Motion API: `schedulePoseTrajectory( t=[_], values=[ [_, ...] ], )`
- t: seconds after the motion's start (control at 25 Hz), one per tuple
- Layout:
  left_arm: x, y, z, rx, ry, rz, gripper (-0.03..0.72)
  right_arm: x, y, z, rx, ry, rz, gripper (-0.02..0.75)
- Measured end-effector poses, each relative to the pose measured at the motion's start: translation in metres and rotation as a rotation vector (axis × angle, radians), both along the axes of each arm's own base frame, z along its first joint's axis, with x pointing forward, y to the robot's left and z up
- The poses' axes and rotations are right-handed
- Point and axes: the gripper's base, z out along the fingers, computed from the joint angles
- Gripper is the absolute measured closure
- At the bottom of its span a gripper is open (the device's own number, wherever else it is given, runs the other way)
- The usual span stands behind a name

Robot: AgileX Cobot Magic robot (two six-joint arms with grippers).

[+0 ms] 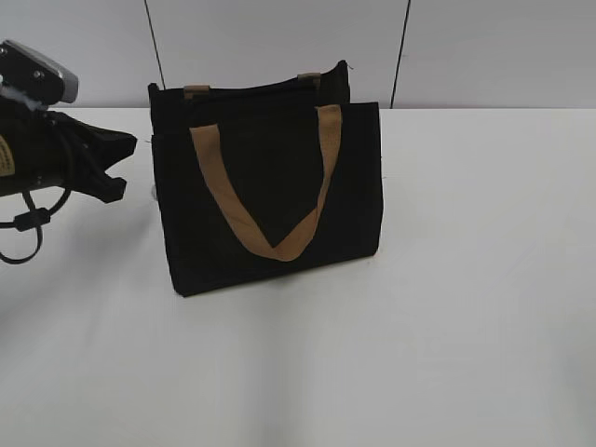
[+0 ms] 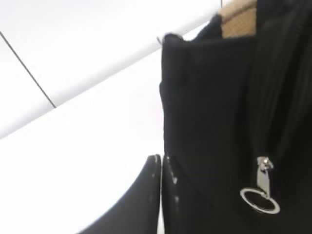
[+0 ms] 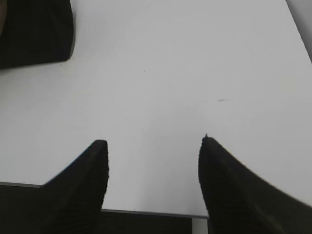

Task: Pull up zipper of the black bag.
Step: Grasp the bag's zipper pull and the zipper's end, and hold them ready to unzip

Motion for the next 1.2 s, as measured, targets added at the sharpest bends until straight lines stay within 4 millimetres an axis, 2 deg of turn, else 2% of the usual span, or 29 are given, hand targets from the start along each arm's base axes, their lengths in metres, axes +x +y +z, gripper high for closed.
schedulePoseTrajectory(
  t=[0.28, 0.4, 0.56, 0.68, 0.76, 0.88, 1.08, 1.2],
  values=[
    [-0.012, 0.007, 0.035, 0.077, -0.056, 0.028, 0.695, 0.000, 0.000, 0.000, 0.000, 0.000, 0.000, 0.290],
    [-0.014, 0.009, 0.035, 0.093, -0.039, 0.043, 0.695, 0.000, 0.000, 0.000, 0.000, 0.000, 0.000, 0.290],
    [-0.017, 0.007, 0.019, 0.064, 0.002, 0.026, 0.655, 0.000, 0.000, 0.000, 0.000, 0.000, 0.000, 0.290],
    [-0.017, 0.002, -0.002, 0.021, 0.033, -0.019, 0.522, 0.000, 0.000, 0.000, 0.000, 0.000, 0.000, 0.290],
    [-0.016, -0.001, -0.020, -0.002, 0.069, -0.039, 0.398, 0.000, 0.000, 0.000, 0.000, 0.000, 0.000, 0.290],
    [-0.013, -0.006, -0.040, -0.057, 0.089, -0.074, 0.296, 0.000, 0.000, 0.000, 0.000, 0.000, 0.000, 0.290],
    [-0.010, -0.011, -0.068, -0.146, 0.110, -0.097, 0.284, 0.000, 0.000, 0.000, 0.000, 0.000, 0.000, 0.290],
    [-0.008, -0.009, -0.078, -0.173, 0.119, -0.052, 0.309, 0.000, 0.000, 0.000, 0.000, 0.000, 0.000, 0.290]
  ],
)
